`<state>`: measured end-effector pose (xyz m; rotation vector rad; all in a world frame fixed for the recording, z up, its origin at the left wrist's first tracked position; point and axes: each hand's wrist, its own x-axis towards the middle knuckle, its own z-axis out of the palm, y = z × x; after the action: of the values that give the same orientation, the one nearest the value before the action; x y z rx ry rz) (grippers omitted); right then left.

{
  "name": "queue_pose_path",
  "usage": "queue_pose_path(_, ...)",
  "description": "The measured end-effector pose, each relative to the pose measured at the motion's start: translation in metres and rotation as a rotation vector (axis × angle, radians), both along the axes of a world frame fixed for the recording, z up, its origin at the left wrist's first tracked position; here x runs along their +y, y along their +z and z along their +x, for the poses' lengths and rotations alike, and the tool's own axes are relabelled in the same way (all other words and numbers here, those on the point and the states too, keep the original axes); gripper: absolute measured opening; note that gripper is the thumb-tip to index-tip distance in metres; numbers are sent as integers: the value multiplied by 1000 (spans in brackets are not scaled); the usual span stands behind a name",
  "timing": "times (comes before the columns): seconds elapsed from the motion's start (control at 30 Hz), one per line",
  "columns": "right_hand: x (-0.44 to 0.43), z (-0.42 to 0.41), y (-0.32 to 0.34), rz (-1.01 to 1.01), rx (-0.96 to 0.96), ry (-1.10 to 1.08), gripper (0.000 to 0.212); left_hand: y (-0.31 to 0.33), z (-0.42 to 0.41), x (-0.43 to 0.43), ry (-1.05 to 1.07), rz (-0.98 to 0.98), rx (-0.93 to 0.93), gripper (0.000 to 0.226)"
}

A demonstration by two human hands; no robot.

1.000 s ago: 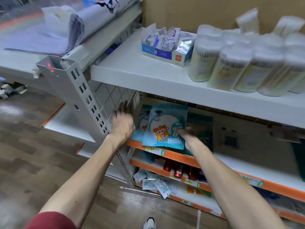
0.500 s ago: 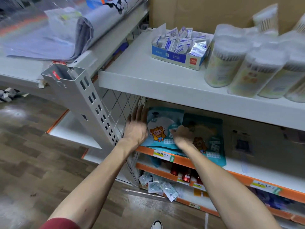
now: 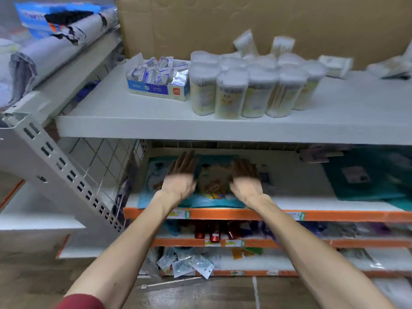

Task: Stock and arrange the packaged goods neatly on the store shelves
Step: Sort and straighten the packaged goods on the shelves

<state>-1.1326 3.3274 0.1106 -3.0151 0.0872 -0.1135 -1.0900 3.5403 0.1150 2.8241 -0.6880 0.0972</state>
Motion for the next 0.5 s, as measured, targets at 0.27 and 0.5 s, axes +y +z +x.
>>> queue_pose_path(0.27, -182, -120, 47, -283, -173, -294, 68, 37, -57, -193, -332, 66, -190, 84)
queue_pose_path(0.5, -303, -241, 58, -301, -165, -421, 80, 47, -139, -324, -514, 65, -189, 84)
